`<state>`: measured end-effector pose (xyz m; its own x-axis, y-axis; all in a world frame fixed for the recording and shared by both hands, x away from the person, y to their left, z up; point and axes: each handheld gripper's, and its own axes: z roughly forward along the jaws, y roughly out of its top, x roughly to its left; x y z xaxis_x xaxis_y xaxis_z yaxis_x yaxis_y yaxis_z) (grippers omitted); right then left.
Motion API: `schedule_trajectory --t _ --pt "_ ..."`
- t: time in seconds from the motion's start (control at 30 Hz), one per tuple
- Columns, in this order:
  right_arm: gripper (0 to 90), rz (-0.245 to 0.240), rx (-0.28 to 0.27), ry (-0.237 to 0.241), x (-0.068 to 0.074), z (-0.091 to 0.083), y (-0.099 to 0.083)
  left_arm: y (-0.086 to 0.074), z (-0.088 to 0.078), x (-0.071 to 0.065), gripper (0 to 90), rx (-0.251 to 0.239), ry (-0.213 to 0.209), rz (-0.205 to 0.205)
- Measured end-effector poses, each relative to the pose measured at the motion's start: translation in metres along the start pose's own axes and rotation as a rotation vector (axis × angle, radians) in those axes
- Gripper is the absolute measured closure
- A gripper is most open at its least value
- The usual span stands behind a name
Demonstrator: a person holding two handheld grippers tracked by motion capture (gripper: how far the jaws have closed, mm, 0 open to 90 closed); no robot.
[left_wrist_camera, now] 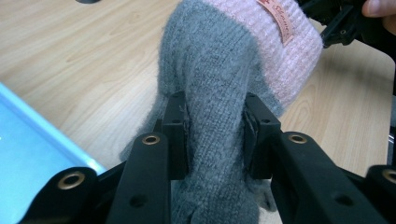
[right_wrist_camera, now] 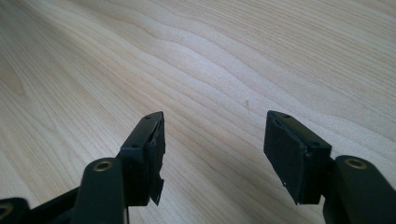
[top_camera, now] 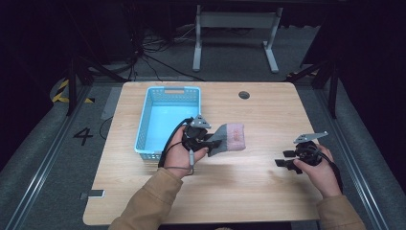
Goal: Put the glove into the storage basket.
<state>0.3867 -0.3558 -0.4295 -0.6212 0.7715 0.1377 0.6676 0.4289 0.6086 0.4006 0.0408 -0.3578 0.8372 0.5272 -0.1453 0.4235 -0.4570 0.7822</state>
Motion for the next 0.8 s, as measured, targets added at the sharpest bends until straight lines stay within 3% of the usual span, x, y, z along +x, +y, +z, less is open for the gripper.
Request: schedule_trajectory --t 0.27,0.8 --pt "39.2 0.001 -0.003 0.007 0.0 0.0 -0.001 0.001 -0.017 0.016 67.4 -0.019 0.04 -0.02" --pt "37.9 0.005 -0.004 -0.012 0.001 0.0 -0.007 -0.007 -0.048 0.067 67.1 -0.025 0.13 -0.057"
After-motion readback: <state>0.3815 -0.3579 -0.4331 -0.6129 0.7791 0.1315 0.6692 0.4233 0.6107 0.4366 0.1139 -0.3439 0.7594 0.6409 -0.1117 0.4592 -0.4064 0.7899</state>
